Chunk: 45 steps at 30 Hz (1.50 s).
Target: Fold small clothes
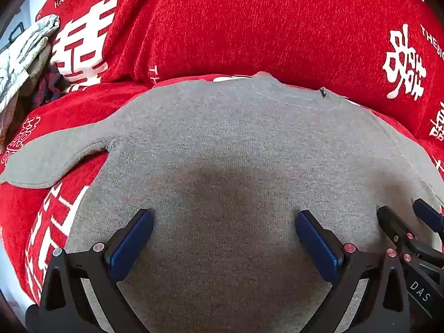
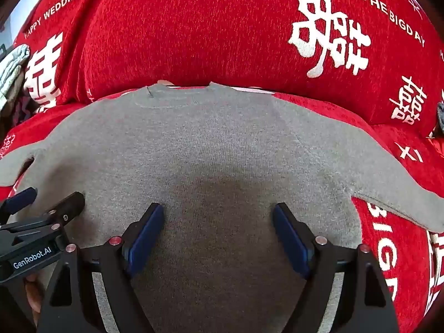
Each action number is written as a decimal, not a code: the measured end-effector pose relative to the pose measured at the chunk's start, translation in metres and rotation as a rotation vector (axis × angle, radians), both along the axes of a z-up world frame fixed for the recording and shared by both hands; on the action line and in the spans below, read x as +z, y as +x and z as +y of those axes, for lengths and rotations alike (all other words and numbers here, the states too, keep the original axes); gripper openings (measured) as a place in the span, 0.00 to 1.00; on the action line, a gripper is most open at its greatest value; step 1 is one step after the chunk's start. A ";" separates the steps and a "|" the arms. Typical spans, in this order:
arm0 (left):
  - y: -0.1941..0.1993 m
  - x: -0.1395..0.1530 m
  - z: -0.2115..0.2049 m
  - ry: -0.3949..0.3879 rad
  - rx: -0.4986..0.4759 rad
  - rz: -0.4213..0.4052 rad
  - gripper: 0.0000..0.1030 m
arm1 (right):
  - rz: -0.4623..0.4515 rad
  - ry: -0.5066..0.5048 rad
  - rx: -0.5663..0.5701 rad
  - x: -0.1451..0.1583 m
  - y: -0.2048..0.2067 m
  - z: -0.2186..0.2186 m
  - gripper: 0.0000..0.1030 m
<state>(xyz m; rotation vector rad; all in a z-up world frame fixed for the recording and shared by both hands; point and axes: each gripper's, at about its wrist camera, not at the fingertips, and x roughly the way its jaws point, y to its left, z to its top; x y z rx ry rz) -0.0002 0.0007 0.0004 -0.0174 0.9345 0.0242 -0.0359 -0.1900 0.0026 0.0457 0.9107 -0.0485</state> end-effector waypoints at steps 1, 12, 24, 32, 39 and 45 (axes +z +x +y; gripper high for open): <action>0.000 0.000 0.000 0.000 0.000 0.000 1.00 | -0.001 -0.001 0.002 0.000 0.000 0.000 0.81; 0.000 0.000 -0.001 0.002 0.001 0.001 1.00 | -0.002 0.001 0.004 -0.001 0.001 -0.002 0.81; 0.000 0.000 -0.001 0.006 0.002 0.002 1.00 | -0.001 -0.001 0.005 -0.001 0.001 -0.002 0.81; -0.001 -0.001 -0.001 0.010 0.002 0.003 1.00 | -0.001 -0.001 0.007 0.000 0.001 -0.002 0.81; 0.001 0.000 -0.001 0.012 0.013 0.015 1.00 | 0.009 -0.010 0.010 -0.001 0.004 -0.003 0.82; 0.010 0.003 0.001 0.001 0.023 0.069 1.00 | 0.048 -0.014 0.018 -0.001 0.012 -0.004 0.86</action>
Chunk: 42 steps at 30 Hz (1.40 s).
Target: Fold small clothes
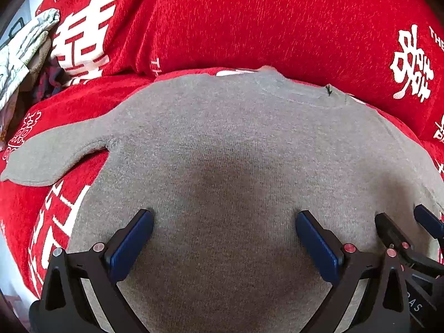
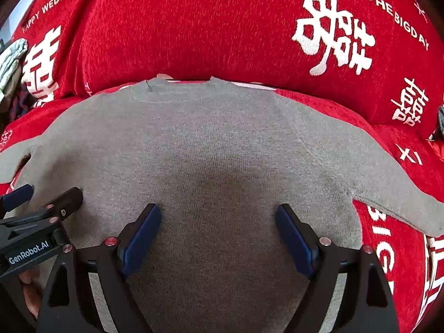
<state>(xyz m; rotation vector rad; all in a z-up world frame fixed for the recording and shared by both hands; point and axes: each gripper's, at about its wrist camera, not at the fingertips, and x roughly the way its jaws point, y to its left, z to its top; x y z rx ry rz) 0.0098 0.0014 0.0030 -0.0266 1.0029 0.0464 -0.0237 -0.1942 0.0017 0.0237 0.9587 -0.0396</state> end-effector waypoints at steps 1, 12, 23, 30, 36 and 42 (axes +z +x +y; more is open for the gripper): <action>0.001 0.000 -0.001 0.002 0.001 0.006 1.00 | 0.014 -0.001 -0.001 0.000 0.002 0.000 0.86; 0.012 0.005 -0.005 0.014 -0.041 0.123 1.00 | 0.151 0.022 -0.021 0.007 0.020 -0.002 0.86; 0.018 0.010 -0.026 0.046 -0.060 0.143 1.00 | 0.131 0.036 -0.076 0.017 0.019 -0.019 0.86; 0.022 0.018 -0.052 0.062 -0.101 0.132 1.00 | 0.112 0.043 -0.111 0.026 0.019 -0.041 0.86; 0.026 0.024 -0.078 0.077 -0.131 0.122 1.00 | 0.104 0.051 -0.147 0.028 0.019 -0.067 0.86; 0.029 0.023 -0.101 0.093 -0.153 0.126 1.00 | 0.097 0.062 -0.181 0.027 0.018 -0.094 0.86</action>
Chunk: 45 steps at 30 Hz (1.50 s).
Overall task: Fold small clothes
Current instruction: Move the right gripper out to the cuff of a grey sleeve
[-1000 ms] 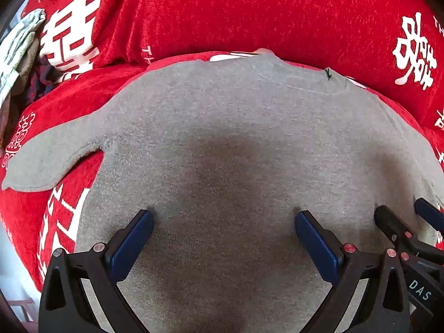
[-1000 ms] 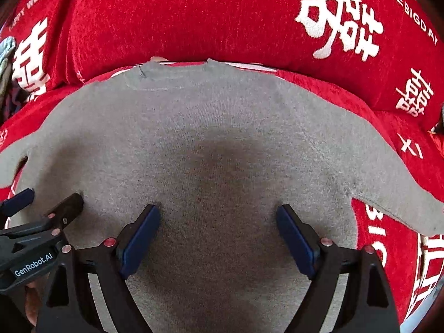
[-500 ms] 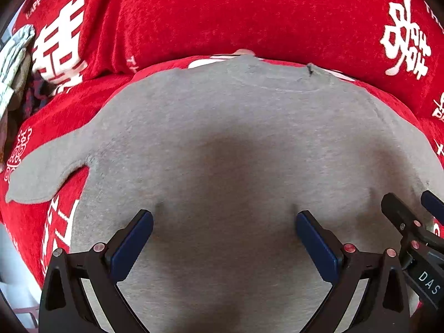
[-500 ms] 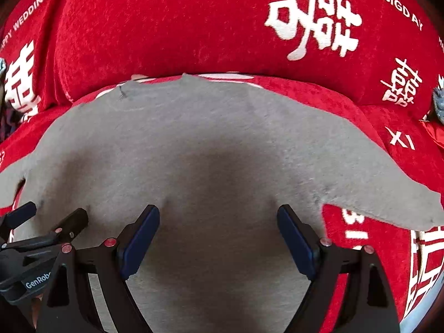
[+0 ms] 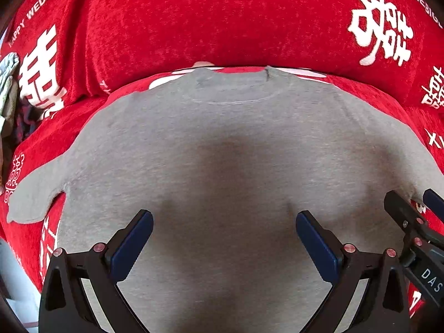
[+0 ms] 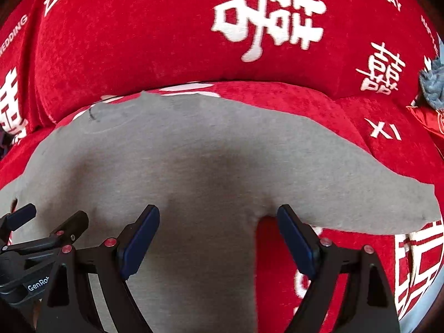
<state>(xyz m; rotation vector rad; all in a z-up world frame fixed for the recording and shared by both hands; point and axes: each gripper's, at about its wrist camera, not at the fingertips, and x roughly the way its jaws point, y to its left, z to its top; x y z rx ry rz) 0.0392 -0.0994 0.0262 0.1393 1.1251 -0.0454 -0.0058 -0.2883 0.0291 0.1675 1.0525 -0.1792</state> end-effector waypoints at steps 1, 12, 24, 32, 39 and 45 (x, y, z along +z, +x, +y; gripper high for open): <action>0.001 0.000 -0.004 0.001 -0.005 0.000 1.00 | 0.000 0.001 -0.006 0.000 -0.001 -0.004 0.86; 0.002 0.001 -0.056 0.020 -0.067 -0.003 1.00 | -0.005 0.012 -0.071 -0.004 -0.009 -0.052 0.86; 0.001 0.003 -0.112 0.024 -0.136 0.010 1.00 | -0.010 0.014 -0.148 -0.007 -0.027 -0.106 0.86; -0.008 0.000 -0.152 0.030 -0.194 0.007 1.00 | -0.007 0.001 -0.203 -0.011 -0.043 -0.143 0.86; -0.015 -0.003 -0.183 0.036 -0.232 0.006 1.00 | -0.008 -0.008 -0.263 -0.014 -0.061 -0.182 0.86; -0.021 -0.005 -0.208 0.040 -0.267 0.000 1.00 | -0.010 -0.019 -0.313 -0.014 -0.076 -0.213 0.86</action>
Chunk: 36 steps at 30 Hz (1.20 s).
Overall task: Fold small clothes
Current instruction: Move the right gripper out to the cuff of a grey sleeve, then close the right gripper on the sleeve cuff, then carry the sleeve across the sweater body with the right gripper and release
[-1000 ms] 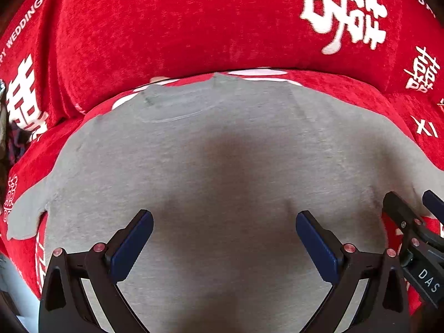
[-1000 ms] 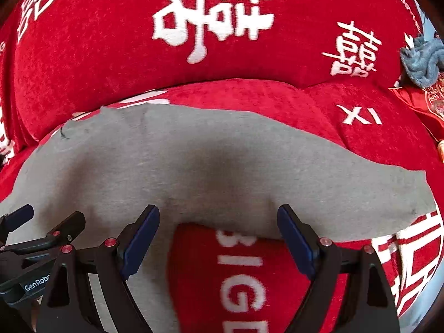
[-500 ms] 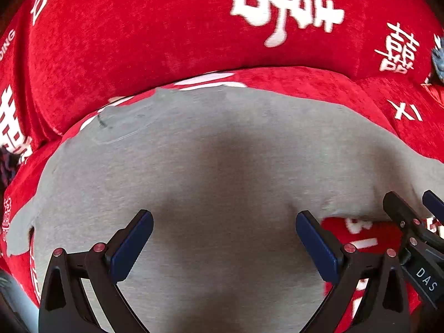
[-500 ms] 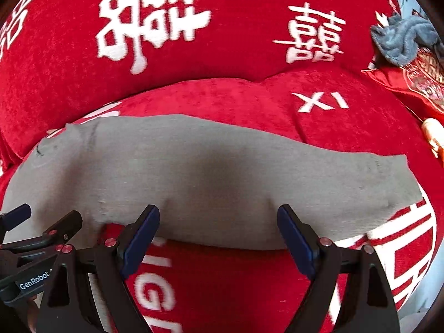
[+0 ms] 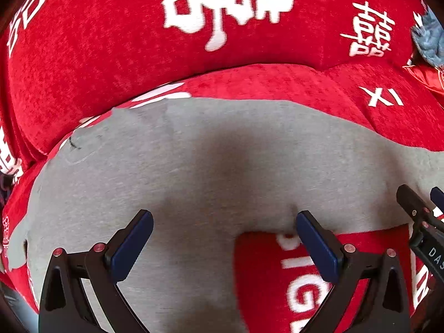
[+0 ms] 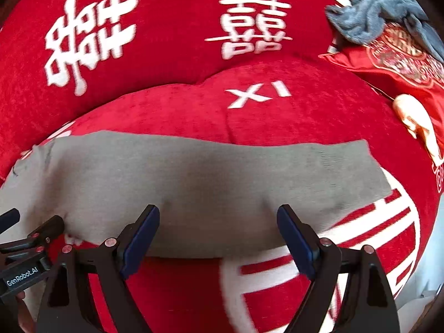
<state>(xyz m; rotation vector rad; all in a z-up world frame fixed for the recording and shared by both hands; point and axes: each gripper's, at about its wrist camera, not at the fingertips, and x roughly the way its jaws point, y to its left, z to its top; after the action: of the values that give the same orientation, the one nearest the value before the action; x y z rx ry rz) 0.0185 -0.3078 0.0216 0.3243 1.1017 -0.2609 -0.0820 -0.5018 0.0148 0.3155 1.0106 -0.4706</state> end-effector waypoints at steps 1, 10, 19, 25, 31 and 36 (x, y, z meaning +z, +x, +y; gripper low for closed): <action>-0.001 0.000 -0.005 0.000 -0.005 0.000 1.00 | 0.001 -0.002 -0.010 -0.001 -0.003 -0.006 0.86; -0.012 -0.003 -0.044 0.008 -0.060 -0.006 1.00 | 0.003 -0.067 -0.136 0.001 -0.040 -0.066 0.86; -0.013 -0.009 -0.052 0.005 -0.063 0.000 1.00 | -0.024 -0.046 -0.183 -0.012 -0.061 -0.093 0.77; -0.007 -0.004 -0.039 -0.007 -0.035 -0.007 1.00 | -0.038 -0.100 -0.137 -0.019 -0.028 -0.101 0.26; 0.006 -0.011 -0.024 -0.023 0.018 0.019 1.00 | -0.137 -0.022 -0.148 -0.014 -0.041 -0.105 0.07; 0.005 -0.016 -0.020 -0.025 0.048 0.023 1.00 | -0.206 -0.070 -0.157 0.005 -0.050 -0.091 0.06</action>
<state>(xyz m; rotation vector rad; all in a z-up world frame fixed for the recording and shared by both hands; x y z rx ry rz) 0.0238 -0.3274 0.0057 0.2728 1.1268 -0.2357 -0.1325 -0.5929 0.0193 0.3744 0.7702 -0.6017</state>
